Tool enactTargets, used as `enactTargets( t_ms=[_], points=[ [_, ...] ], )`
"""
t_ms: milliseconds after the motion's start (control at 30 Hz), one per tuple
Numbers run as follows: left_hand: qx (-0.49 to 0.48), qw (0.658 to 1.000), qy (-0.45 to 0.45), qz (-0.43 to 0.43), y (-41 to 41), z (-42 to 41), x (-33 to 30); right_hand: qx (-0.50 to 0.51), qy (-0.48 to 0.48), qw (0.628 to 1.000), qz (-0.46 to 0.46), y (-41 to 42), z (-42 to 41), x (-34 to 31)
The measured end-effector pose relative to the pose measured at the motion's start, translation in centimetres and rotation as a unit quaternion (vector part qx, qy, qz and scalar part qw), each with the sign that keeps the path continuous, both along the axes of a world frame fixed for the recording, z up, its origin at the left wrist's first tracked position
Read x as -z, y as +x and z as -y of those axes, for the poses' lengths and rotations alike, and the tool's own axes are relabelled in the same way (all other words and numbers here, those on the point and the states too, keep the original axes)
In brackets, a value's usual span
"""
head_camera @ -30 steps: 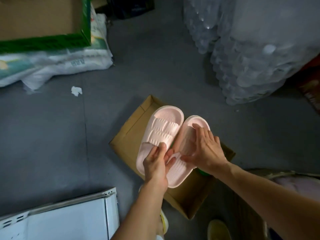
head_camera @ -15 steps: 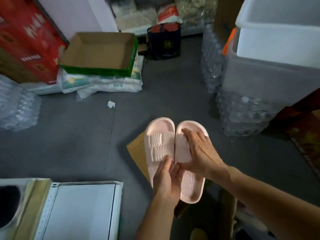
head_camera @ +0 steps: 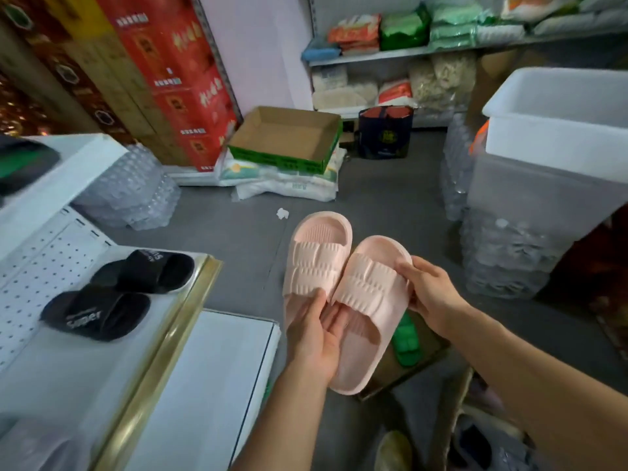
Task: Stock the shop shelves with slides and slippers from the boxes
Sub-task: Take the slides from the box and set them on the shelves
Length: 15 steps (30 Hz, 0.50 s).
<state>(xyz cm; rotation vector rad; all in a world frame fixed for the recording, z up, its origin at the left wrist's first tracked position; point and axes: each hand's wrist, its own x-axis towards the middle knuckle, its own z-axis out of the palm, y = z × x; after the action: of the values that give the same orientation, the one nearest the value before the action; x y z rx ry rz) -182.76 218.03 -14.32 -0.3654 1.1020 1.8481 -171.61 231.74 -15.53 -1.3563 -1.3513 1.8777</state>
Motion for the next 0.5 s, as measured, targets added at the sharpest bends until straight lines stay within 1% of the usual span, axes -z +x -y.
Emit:
enactTargets(
  t_ms=[133,267,400,500],
  points=[
    [-0.003,0.999,0.003,-0.053,3.1,10.6,-3.9,-0.064,-0.010,0.997,-0.049,1.9,8.3,-4.4],
    [-0.043,0.994,0.034,-0.092,6.0,19.3,-8.3,-0.133,0.000,0.988,-0.082,3.5,15.4,-9.3],
    [-0.058,0.992,0.056,-0.100,7.9,24.1,-12.6,-0.145,-0.004,0.983,-0.114,5.0,19.7,-13.5],
    [-0.057,0.992,0.050,-0.100,8.8,26.0,-15.4,-0.150,0.005,0.983,-0.109,5.8,21.6,-16.1]
  ],
)
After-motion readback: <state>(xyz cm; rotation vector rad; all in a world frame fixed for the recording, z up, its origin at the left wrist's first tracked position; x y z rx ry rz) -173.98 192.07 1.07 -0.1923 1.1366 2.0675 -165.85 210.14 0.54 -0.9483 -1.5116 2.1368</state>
